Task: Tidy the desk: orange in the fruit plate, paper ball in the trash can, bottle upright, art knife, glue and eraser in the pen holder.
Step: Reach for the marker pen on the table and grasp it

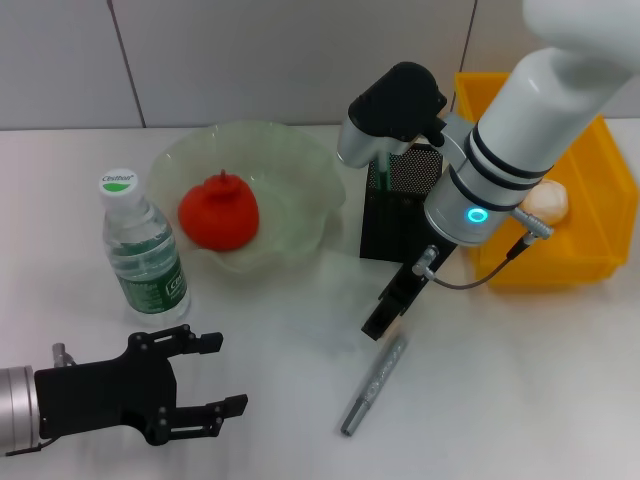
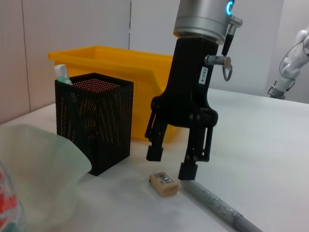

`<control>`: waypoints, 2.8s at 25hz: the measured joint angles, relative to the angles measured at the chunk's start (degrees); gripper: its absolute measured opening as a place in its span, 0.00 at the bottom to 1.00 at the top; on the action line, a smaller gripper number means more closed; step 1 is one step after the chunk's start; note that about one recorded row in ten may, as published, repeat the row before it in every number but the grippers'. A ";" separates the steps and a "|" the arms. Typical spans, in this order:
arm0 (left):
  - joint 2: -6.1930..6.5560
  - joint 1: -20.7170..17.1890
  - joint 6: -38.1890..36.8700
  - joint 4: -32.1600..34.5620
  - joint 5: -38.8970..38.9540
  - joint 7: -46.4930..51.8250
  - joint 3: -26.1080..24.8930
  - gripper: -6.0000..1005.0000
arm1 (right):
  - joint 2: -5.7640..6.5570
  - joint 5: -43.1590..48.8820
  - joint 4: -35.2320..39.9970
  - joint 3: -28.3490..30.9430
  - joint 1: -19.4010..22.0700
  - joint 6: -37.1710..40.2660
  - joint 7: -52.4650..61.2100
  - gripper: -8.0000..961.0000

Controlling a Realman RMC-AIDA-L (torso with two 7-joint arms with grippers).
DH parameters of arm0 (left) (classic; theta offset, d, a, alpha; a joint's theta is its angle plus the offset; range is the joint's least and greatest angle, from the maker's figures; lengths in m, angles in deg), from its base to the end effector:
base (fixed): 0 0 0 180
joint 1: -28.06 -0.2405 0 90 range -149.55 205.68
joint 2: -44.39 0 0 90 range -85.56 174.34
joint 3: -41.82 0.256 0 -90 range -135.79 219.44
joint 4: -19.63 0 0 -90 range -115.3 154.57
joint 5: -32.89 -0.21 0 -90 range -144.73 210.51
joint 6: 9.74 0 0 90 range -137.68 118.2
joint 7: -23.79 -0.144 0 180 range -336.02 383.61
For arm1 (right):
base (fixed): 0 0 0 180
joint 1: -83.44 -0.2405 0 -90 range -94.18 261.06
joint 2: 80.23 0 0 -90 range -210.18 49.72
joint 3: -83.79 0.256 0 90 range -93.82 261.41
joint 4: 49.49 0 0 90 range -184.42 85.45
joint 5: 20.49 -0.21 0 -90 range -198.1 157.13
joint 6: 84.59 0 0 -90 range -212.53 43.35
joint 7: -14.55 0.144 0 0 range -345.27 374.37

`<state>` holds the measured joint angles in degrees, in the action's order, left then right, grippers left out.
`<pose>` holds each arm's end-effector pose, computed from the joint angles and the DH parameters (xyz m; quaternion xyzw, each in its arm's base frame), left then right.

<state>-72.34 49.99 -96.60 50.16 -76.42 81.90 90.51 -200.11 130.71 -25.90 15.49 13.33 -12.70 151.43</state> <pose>-0.3113 0.2783 -0.0198 -0.9605 -0.1326 -0.2007 0.1402 0.1317 0.4139 -0.0829 -0.9279 0.2827 -0.2239 0.0950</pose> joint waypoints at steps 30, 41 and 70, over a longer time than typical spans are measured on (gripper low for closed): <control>-1.05 0.64 0.02 0.59 0.33 -0.01 0.01 0.81 | 0.00 -7.47 -0.30 -13.00 1.06 -4.88 -0.19 0.80; -1.14 0.88 0.20 0.59 0.39 -0.01 -0.31 0.81 | 0.00 -11.02 -0.21 -18.52 1.59 -6.28 0.01 0.74; -1.30 1.37 0.21 0.59 0.41 -0.01 -0.70 0.81 | 0.00 -10.90 -0.22 -18.62 1.55 -6.94 0.90 0.51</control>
<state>-73.64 51.36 -96.39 50.74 -76.00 81.89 89.81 -200.11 119.81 -26.12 -3.13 14.88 -19.64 152.33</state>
